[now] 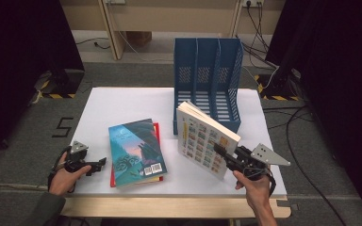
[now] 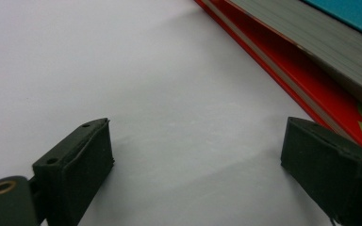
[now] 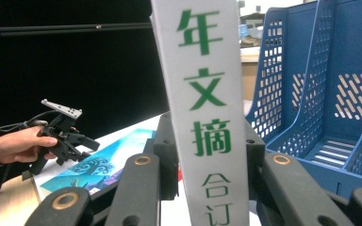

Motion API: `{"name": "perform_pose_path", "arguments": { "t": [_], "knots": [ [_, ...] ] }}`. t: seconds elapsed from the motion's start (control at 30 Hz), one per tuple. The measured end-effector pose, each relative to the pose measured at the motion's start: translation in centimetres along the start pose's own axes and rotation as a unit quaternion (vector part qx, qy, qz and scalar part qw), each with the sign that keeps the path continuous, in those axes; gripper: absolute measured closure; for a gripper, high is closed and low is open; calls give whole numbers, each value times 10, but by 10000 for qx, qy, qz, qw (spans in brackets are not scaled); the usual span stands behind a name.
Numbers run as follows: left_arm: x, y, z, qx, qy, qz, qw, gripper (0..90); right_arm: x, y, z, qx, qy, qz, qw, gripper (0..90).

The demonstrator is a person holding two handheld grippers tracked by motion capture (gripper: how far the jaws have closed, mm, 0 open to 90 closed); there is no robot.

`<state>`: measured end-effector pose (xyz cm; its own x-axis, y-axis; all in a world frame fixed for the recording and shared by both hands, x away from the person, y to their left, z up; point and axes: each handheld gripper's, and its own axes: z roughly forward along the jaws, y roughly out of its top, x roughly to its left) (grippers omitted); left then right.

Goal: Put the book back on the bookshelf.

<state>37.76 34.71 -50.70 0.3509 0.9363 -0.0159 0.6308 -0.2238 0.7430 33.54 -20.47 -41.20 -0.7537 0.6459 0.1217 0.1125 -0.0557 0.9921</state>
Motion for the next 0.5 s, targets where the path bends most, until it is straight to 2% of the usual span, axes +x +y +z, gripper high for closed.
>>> {"name": "perform_pose_path", "arguments": {
  "t": [0.27,0.5],
  "knots": [
    [0,0,0,2,-1,0,10000,85,0,-9,9,324,-130,-79,9994,671],
    [0,0,0,5,-3,-2,10000,85,-1,-11,15,340,-181,-49,9992,664]
  ]
}}
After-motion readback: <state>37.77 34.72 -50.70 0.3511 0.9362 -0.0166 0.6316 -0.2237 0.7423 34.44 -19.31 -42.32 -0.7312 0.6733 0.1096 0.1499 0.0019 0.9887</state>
